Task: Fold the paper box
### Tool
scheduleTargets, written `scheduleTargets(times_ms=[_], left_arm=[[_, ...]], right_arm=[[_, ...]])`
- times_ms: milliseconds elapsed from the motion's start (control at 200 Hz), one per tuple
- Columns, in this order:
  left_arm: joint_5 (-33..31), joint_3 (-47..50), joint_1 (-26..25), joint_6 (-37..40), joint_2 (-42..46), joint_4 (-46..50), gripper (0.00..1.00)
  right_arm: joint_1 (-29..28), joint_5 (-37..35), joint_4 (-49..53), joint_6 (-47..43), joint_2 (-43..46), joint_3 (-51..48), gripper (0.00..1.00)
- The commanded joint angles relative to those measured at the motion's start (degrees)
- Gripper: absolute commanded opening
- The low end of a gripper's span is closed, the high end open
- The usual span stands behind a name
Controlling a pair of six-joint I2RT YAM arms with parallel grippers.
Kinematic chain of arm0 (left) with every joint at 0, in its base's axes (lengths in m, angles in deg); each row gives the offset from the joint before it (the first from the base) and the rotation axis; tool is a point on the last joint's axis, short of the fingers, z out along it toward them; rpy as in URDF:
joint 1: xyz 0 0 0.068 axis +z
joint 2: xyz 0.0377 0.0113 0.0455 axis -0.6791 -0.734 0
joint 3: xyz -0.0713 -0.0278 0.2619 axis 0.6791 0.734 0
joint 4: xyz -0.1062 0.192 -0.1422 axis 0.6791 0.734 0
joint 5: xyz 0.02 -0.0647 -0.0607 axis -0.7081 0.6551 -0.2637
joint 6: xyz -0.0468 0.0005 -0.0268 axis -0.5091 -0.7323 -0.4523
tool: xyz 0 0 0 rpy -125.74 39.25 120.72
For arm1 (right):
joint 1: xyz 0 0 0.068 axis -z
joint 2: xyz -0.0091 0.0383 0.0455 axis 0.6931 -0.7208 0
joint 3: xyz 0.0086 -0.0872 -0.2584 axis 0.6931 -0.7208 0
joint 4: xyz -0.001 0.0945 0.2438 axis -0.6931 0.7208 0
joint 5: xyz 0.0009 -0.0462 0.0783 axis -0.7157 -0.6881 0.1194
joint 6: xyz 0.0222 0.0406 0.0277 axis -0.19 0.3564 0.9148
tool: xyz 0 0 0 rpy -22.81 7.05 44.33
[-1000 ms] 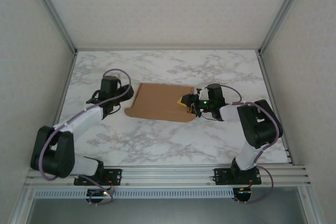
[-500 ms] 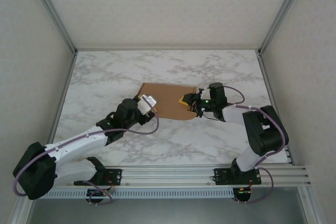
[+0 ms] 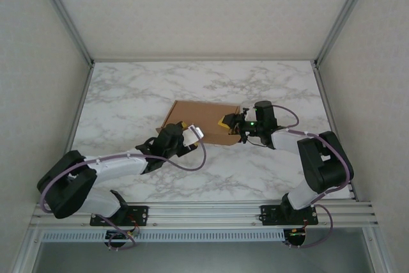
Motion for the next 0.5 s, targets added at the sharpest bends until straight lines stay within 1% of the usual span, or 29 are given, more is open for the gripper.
scheduleTargets(times_ms=[0,155,305,406,451,496], left_arm=[[-3.95,-1.28,-1.28,4.69,-2.40,-5.91,0.67],[-5.00,-0.82,-1.78,9.70,-5.33,-9.48,0.67],[-4.66,-1.71,-2.04,13.96,-8.02,-10.84,0.67],[-5.58,-2.24,-2.18,16.64,-10.08,-12.28,0.67],[-5.98,-1.54,-2.57,18.34,-10.67,-14.02,0.67],[-7.79,-0.69,-2.97,19.50,-11.42,-17.04,0.67]], right_arm=[[-1.35,1.63,-1.85,1.80,1.85,-0.45,0.50],[-2.30,1.38,-3.33,3.01,1.85,-0.72,0.50],[-3.57,1.20,-4.55,3.89,1.64,-0.67,0.49],[-4.42,1.18,-5.30,4.62,1.64,-0.59,0.49],[-4.71,1.05,-5.81,5.26,1.72,-0.67,0.48],[-4.88,1.07,-6.87,6.45,1.88,-0.94,0.48]])
